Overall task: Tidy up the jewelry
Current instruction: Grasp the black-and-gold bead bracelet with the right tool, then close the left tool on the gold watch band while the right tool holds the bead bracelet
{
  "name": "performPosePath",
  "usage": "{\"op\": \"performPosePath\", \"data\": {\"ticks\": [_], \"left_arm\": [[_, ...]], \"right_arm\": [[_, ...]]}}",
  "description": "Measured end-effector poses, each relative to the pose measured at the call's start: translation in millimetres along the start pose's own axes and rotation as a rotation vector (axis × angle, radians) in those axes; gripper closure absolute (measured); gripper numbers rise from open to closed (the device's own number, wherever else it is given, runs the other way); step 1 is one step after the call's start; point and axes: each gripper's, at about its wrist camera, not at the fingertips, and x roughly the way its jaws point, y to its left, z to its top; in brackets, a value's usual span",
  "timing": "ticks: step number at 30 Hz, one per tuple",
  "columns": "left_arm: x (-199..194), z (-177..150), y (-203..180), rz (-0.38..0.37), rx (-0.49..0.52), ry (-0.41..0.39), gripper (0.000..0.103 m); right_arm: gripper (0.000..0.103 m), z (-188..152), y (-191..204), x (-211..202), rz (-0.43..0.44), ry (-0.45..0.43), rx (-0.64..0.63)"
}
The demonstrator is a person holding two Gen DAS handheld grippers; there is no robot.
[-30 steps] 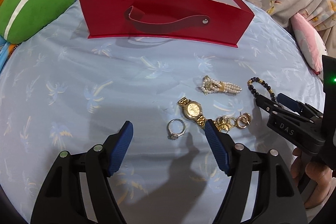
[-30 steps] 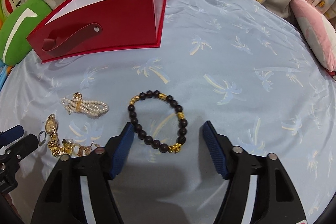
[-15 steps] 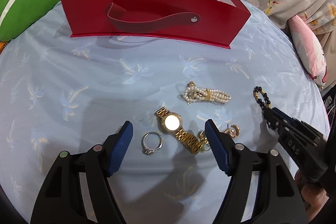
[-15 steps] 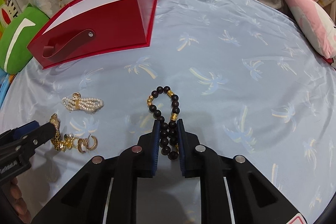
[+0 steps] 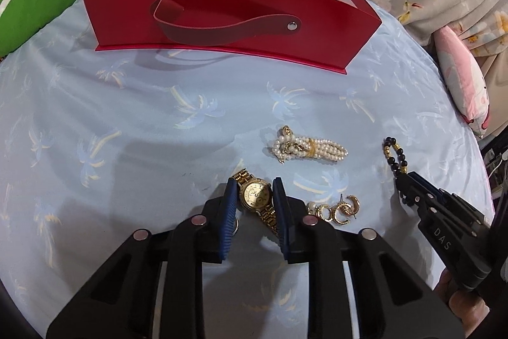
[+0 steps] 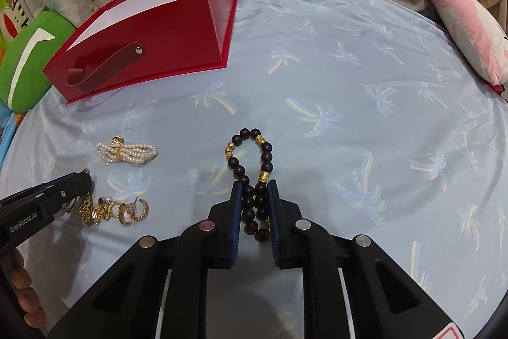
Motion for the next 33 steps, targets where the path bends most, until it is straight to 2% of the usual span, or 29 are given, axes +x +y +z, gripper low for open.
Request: {"op": "performPosePath", "data": {"ticks": [2,3,4,9,13,14,15,16,18,25,27,29,33], "left_arm": [[-4,-2,0,-0.003,0.007,-0.011,0.082],[-7,-3,0,-0.002,0.011,-0.020,0.098],[-12,-2,0,-0.008,0.020,-0.034,0.103],[-30,0,0,-0.016,0.027,-0.064,0.103],[-31,-1,6,-0.027,0.013,-0.038,0.103],[-31,-2,5,-0.025,0.016,-0.041,0.102],[-30,-4,4,-0.017,0.026,-0.037,0.094],[-29,-4,2,-0.021,0.031,-0.033,0.081],[-27,-8,-1,-0.026,0.033,-0.028,0.060],[-15,-19,-18,-0.057,0.055,0.020,0.060],[-9,-22,-20,-0.046,0.053,0.038,0.060],[-10,-24,-22,-0.016,0.076,0.024,0.062],[-14,-26,-11,-0.012,0.062,0.035,0.067]], "right_arm": [[0.089,-1,1,-3,0.004,-0.004,0.001],[0.089,-1,2,-4,0.006,-0.005,0.001],[0.089,-1,3,-6,0.009,-0.009,0.001],[0.089,1,10,-18,0.020,-0.028,-0.014],[0.089,0,13,-21,0.023,-0.025,-0.017],[0.089,-1,13,-21,0.023,-0.023,-0.014],[0.089,-2,12,-21,0.023,-0.022,-0.012],[0.089,-3,12,-20,0.023,-0.018,-0.009],[0.089,-5,11,-20,0.022,-0.015,-0.009],[0.089,-9,4,-21,0.014,-0.007,0.001],[0.089,-10,3,-21,0.013,-0.005,0.002],[0.089,-11,2,-21,0.014,-0.004,0.002],[0.089,-12,1,-21,0.019,-0.003,0.002]]}}
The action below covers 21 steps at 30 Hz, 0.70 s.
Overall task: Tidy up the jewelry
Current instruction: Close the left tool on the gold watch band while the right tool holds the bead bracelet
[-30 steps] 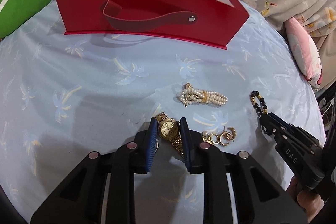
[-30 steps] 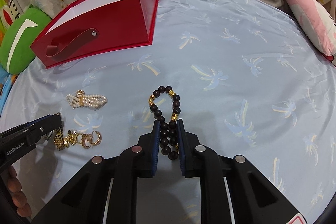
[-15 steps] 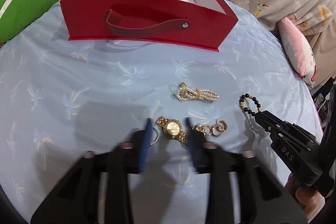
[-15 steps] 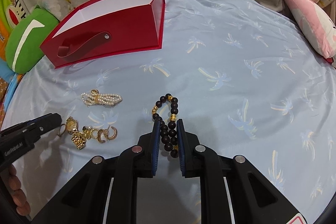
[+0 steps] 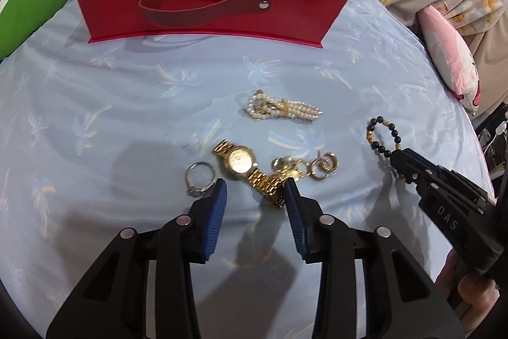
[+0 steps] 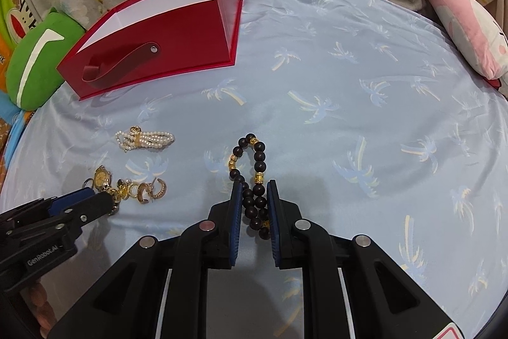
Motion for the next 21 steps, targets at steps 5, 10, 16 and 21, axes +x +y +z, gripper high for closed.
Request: {"op": "performPosePath", "data": {"ticks": [5,10,16,21], "left_arm": [[-8,-7,12,0.029,-0.004,0.004,0.069],[-13,-2,8,-0.023,-0.025,-0.013,0.067],[2,9,-3,-0.034,-0.027,-0.002,0.066],[2,6,1,-0.020,-0.027,-0.004,0.067]], "right_arm": [[0.089,-2,2,3,0.007,0.004,-0.001],[0.089,-2,4,4,0.008,0.005,-0.001],[0.089,-3,4,4,0.007,0.007,0.000],[0.089,-2,1,6,0.008,0.012,0.001]]}}
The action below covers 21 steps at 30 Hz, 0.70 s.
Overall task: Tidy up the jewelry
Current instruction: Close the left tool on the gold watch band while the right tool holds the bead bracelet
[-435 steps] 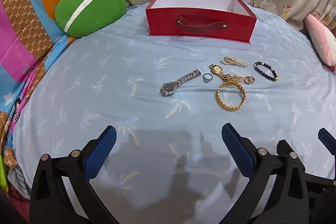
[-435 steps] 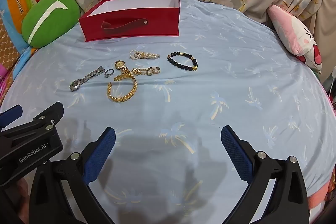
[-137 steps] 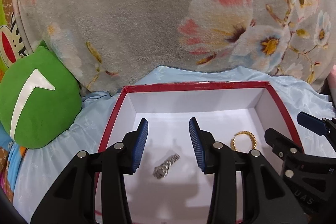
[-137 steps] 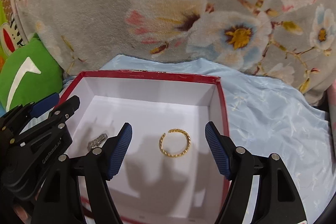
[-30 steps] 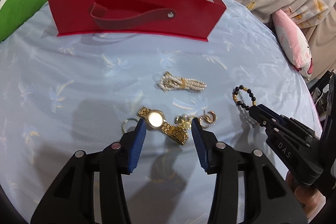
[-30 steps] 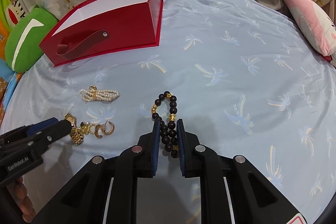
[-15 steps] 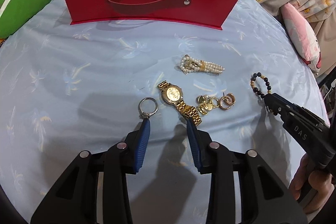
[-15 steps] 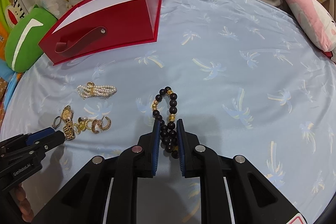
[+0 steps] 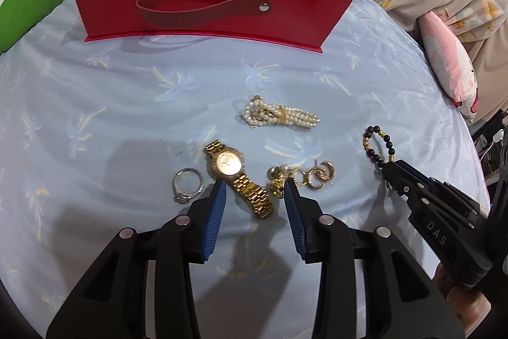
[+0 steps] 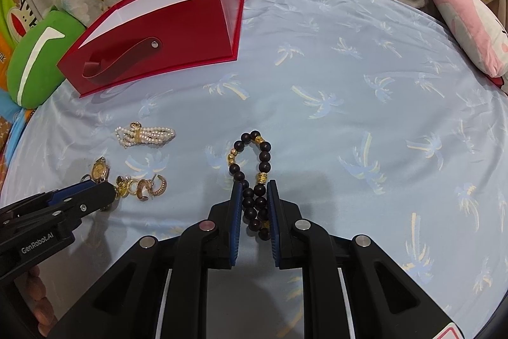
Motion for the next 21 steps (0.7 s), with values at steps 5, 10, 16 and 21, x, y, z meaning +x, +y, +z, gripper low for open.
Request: {"op": "performPosePath", "data": {"ticks": [5,10,16,21], "left_arm": [[-2,0,8,0.009,-0.021,-0.002,0.067],[3,4,0,0.058,0.001,-0.017,0.068],[5,7,-2,0.026,0.008,-0.011,0.092],[-4,8,-1,-0.005,0.019,-0.028,0.103]], "right_arm": [[0.089,0,0,3,0.003,0.004,-0.002],[0.089,0,1,3,0.004,0.005,-0.005],[0.089,0,1,4,0.003,0.005,-0.006],[0.089,1,1,3,0.004,0.002,-0.007]]}}
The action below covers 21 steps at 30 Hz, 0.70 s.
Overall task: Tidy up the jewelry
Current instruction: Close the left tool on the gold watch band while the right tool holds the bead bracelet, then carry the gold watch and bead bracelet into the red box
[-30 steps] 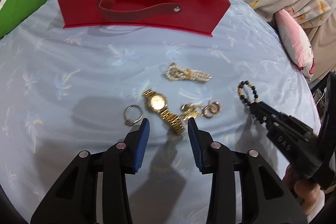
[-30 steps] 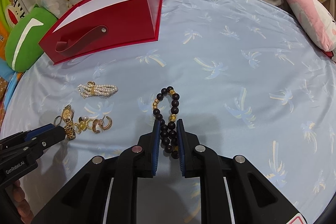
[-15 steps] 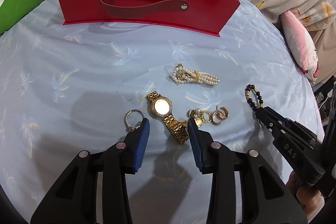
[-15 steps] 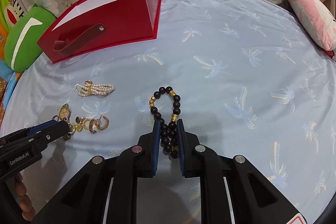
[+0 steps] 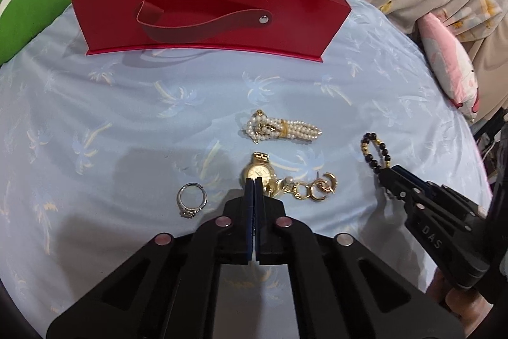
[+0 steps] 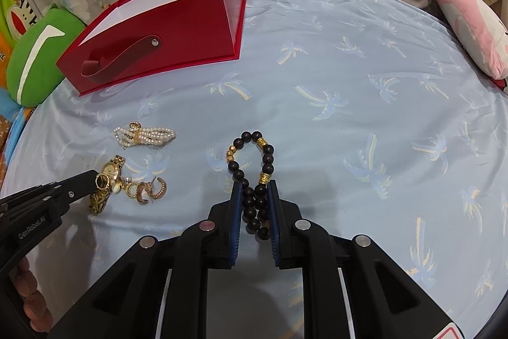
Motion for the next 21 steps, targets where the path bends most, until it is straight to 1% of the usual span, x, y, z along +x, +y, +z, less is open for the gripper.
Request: {"op": "performPosePath", "data": {"ticks": [3,6,8,9,13,14,16,18,20,21], "left_arm": [[-4,1,2,-0.004,0.002,-0.008,0.103],[-2,-2,2,-0.021,0.007,0.012,0.103],[-4,-4,-1,-0.025,0.021,0.009,0.102],[-6,-6,-2,-0.027,0.027,0.008,0.101],[-10,-14,-7,-0.023,0.057,0.004,0.084],[-11,-16,-8,-0.032,0.060,0.008,0.082],[-13,-20,-9,-0.034,0.073,0.007,0.072],[-9,-23,-11,-0.013,0.083,0.007,0.071],[-2,-24,-8,-0.011,0.068,0.023,0.071],[-1,-24,-7,-0.007,0.066,0.009,0.072]], "right_arm": [[0.089,0,1,0,0.000,0.000,-0.004],[0.089,1,1,0,0.000,0.002,-0.002],[0.089,1,1,0,-0.001,0.002,-0.004],[0.089,2,2,0,-0.001,0.002,-0.004],[0.089,1,2,0,0.000,0.002,-0.004],[0.089,1,2,0,0.000,0.002,-0.004],[0.089,1,2,0,0.000,0.002,-0.003],[0.089,1,2,0,0.001,0.003,0.002],[0.089,0,3,0,0.002,0.003,0.001],[0.089,0,3,-1,0.003,0.003,0.000]]}}
